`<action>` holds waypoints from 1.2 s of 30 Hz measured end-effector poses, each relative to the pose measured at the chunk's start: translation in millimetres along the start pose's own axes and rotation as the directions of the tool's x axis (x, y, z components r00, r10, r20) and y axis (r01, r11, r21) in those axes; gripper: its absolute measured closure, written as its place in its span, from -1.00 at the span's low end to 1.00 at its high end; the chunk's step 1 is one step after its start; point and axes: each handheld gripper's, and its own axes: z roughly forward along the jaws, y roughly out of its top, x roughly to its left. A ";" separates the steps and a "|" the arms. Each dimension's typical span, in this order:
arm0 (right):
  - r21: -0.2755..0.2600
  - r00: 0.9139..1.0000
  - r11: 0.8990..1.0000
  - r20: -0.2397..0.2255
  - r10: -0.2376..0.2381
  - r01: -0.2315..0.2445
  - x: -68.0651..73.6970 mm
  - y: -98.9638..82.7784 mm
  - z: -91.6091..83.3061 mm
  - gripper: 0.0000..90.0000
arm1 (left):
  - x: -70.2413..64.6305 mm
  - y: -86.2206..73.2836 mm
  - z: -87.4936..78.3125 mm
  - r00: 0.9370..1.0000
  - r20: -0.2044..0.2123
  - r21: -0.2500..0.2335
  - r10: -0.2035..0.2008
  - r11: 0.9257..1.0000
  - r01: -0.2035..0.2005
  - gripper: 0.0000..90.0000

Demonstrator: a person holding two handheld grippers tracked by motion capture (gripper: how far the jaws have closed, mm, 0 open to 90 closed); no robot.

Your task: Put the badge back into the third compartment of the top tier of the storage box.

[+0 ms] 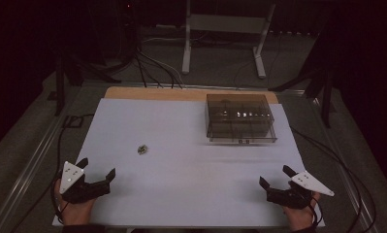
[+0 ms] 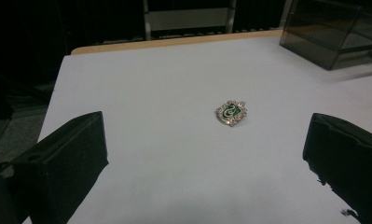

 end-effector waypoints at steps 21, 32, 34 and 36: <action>-0.035 1.000 0.999 0.012 -0.016 0.017 3.6 -0.6 -0.7 -0.98 | -7.9 9.5 5.3 1.000 -0.021 0.016 0.008 1.000 -0.007 -0.99; -0.041 1.000 0.999 0.004 -0.023 0.023 5.4 -0.3 0.5 -0.98 | -15.1 19.8 19.0 1.000 -0.014 0.035 0.023 0.999 -0.023 -0.99; -0.042 1.000 0.999 0.001 -0.023 0.023 5.3 -0.3 0.7 -0.98 | -16.0 21.4 21.3 1.000 -0.016 0.034 0.026 0.999 -0.026 -0.99; -0.044 1.000 0.999 -0.001 -0.023 0.023 5.4 -0.2 0.6 -0.98 | -16.5 23.0 23.8 1.000 -0.011 0.034 0.025 0.999 -0.024 -0.99</action>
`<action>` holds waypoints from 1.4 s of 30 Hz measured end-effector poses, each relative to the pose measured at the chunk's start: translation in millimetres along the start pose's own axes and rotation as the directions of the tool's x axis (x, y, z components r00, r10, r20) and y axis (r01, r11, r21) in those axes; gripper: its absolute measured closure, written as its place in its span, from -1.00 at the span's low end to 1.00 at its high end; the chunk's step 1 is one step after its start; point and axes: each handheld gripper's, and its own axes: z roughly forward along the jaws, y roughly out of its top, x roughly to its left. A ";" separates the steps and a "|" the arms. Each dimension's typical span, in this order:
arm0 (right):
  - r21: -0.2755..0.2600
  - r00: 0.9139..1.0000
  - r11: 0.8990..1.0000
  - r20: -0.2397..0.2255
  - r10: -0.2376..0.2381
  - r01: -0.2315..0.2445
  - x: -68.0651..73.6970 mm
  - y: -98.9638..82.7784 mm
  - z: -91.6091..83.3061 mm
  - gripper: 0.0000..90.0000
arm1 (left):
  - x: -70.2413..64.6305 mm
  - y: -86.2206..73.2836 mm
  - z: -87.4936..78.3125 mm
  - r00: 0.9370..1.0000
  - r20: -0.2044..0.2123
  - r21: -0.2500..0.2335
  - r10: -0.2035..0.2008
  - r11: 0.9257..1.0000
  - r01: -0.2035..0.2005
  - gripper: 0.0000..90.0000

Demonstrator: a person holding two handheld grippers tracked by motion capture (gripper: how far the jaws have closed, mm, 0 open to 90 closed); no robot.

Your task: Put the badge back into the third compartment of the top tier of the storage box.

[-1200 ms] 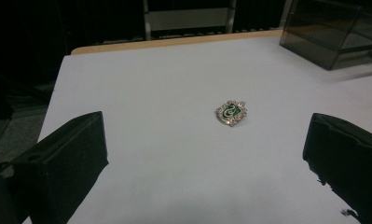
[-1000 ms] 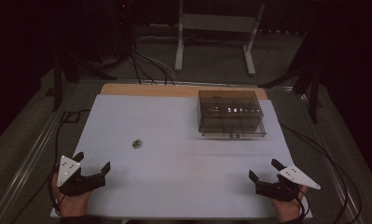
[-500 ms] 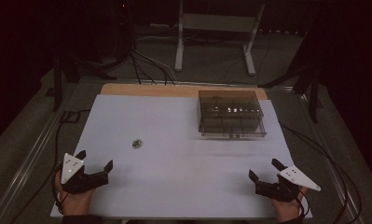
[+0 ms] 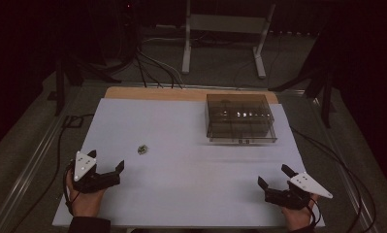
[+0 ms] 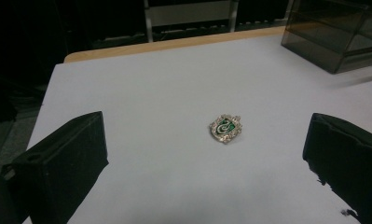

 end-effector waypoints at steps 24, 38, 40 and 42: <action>-0.020 1.000 1.000 0.000 -0.002 0.002 -1.2 1.4 0.9 -0.98 | -16.2 15.8 35.8 0.999 0.030 0.018 0.031 0.999 -0.032 -0.99; -0.023 1.000 1.000 0.006 0.003 -0.003 -2.4 1.2 1.0 -0.98 | -24.1 25.0 58.8 0.998 0.054 0.037 0.043 0.998 -0.045 -0.99; -0.023 1.000 1.000 0.007 0.005 -0.004 -2.6 1.2 0.9 -0.98 | -24.6 25.1 62.4 0.998 0.055 0.045 0.041 0.998 -0.043 -0.99; -0.023 1.000 1.000 0.008 0.006 -0.006 -2.6 1.2 1.1 -0.98 | -24.5 24.4 66.2 0.998 0.054 0.058 0.037 0.998 -0.040 -0.98</action>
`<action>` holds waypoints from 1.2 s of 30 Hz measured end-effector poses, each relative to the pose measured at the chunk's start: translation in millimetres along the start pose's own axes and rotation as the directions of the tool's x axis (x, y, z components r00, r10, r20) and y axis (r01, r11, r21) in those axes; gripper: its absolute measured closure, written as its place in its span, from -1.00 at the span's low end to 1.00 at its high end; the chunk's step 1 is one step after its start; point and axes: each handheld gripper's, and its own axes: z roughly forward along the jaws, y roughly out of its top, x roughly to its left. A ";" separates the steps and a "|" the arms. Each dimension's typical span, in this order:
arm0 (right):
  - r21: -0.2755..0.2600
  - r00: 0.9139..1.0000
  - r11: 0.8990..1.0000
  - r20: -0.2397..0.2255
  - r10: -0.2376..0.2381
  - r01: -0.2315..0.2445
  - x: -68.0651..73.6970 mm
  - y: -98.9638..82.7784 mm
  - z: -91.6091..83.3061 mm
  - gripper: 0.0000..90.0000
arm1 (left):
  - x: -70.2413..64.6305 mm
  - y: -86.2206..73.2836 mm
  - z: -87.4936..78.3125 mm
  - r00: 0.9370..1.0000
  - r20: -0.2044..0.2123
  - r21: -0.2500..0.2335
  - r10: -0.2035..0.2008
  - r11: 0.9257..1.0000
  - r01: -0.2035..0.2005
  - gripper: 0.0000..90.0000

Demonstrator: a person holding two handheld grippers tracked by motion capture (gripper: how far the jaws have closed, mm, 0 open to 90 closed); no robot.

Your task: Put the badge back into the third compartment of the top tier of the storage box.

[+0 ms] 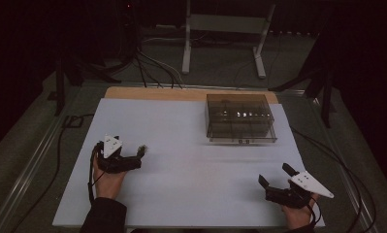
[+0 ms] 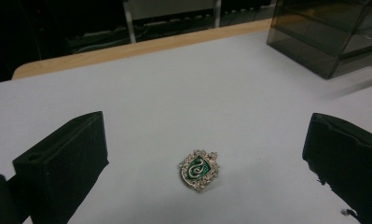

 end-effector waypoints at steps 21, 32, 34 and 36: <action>-0.003 1.000 1.000 0.003 -0.001 0.001 -0.5 0.3 0.6 -0.98 | 1.2 -6.6 28.9 1.000 -0.019 0.057 0.021 0.998 -0.020 -0.98; -0.002 1.000 1.000 0.003 -0.001 0.001 -0.2 0.2 0.9 -0.98 | 4.8 -9.5 38.9 1.000 -0.015 0.106 -0.014 0.994 0.016 -0.83; -0.002 1.000 1.000 0.002 -0.002 0.002 -0.1 0.2 1.0 -0.98 | 5.4 -10.3 40.4 1.000 0.000 0.120 -0.024 0.993 0.023 -0.74; -0.001 1.000 1.000 0.003 -0.002 0.002 -0.1 0.2 1.2 -0.98 | 5.1 -11.0 42.9 0.999 0.017 0.133 -0.027 0.991 0.024 -0.64</action>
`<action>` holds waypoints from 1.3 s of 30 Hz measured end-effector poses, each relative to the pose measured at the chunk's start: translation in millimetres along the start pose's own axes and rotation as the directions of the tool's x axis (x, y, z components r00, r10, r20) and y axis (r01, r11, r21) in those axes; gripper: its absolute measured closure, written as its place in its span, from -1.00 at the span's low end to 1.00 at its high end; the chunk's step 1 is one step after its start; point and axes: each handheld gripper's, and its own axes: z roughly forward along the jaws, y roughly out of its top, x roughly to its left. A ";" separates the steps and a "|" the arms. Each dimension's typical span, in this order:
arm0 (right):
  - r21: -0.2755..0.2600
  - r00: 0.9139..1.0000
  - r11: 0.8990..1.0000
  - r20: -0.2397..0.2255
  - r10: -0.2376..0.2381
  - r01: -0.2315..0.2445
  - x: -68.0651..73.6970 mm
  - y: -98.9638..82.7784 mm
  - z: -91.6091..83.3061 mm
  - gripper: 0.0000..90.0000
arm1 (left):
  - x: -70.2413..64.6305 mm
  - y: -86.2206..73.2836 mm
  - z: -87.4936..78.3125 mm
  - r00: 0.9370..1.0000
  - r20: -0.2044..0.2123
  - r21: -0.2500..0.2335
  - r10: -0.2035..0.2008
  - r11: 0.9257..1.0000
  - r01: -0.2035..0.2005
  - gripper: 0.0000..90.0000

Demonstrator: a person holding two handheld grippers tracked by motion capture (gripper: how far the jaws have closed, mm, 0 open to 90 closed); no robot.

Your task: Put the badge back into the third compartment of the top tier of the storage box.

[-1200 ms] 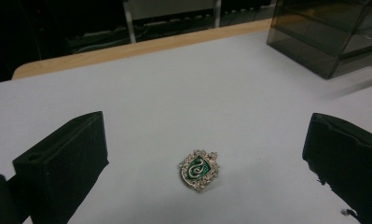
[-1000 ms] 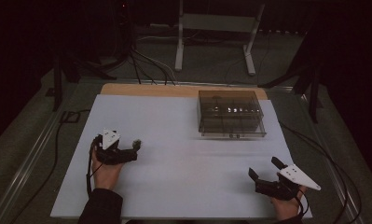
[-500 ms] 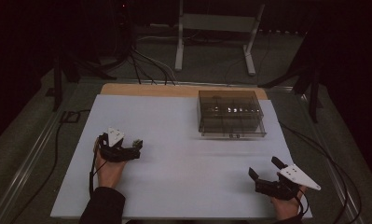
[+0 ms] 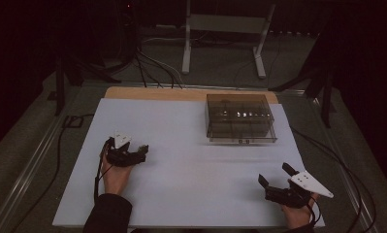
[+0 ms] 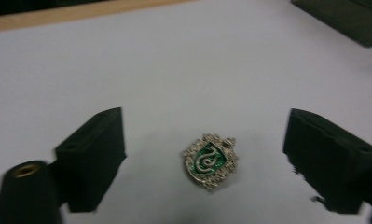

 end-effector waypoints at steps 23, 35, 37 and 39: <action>0.000 1.000 1.000 0.004 0.002 -0.002 -1.0 -0.1 -0.4 -0.98 | -8.4 -8.2 22.8 0.996 -0.012 0.148 0.084 0.986 -0.081 0.31; 0.004 1.000 1.000 0.004 0.004 -0.004 -1.0 -0.2 0.0 -0.98 | 2.6 -1.2 11.2 1.000 -0.010 0.095 0.005 0.996 -0.004 0.76; 0.005 1.000 1.000 0.004 0.005 -0.005 -0.8 -0.2 0.1 -0.98 | 5.3 -1.2 9.6 1.000 -0.016 0.092 -0.004 0.996 0.005 0.84; 0.007 1.000 1.000 0.004 0.002 -0.002 -0.9 -0.3 0.2 -0.98 | 8.1 -1.1 7.8 1.000 -0.025 0.089 -0.015 0.996 0.017 0.91</action>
